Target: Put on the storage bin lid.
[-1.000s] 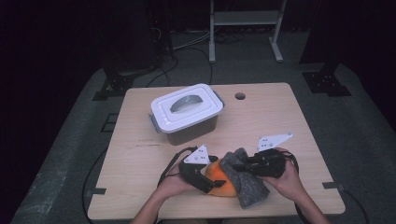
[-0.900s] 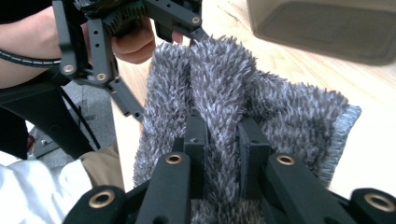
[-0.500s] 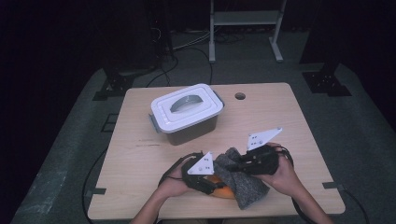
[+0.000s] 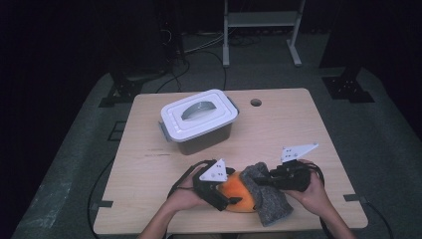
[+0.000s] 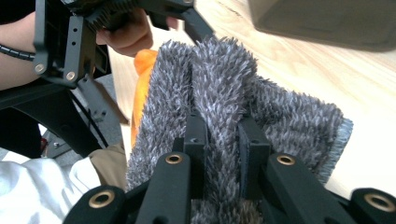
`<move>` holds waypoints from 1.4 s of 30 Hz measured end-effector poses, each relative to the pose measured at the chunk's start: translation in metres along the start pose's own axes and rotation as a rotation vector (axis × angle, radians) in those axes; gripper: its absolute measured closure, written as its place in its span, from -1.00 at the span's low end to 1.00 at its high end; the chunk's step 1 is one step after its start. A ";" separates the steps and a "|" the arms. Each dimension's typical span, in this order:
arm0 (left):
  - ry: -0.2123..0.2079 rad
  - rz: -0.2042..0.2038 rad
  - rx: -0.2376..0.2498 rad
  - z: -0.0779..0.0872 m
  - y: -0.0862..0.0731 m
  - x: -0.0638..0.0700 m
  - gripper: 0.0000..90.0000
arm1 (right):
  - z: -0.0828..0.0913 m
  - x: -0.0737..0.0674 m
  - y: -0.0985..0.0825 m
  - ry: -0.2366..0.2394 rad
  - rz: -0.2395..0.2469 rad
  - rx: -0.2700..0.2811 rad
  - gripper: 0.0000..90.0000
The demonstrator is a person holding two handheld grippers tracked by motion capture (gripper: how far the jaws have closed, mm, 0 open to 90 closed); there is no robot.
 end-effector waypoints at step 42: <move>0.107 0.106 0.102 0.021 -0.036 -0.032 -0.26 | -0.004 0.020 0.006 -0.009 -0.069 0.123 0.69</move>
Point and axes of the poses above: each handheld gripper's, and its own axes: z roughly backward along the jaws, y roughly out of its top, x roughly to its right, the point moved 5 cm from there along -z, roughly forward along the jaws, and after that the axes turned 7 degrees about z, right-handed, at the moved point
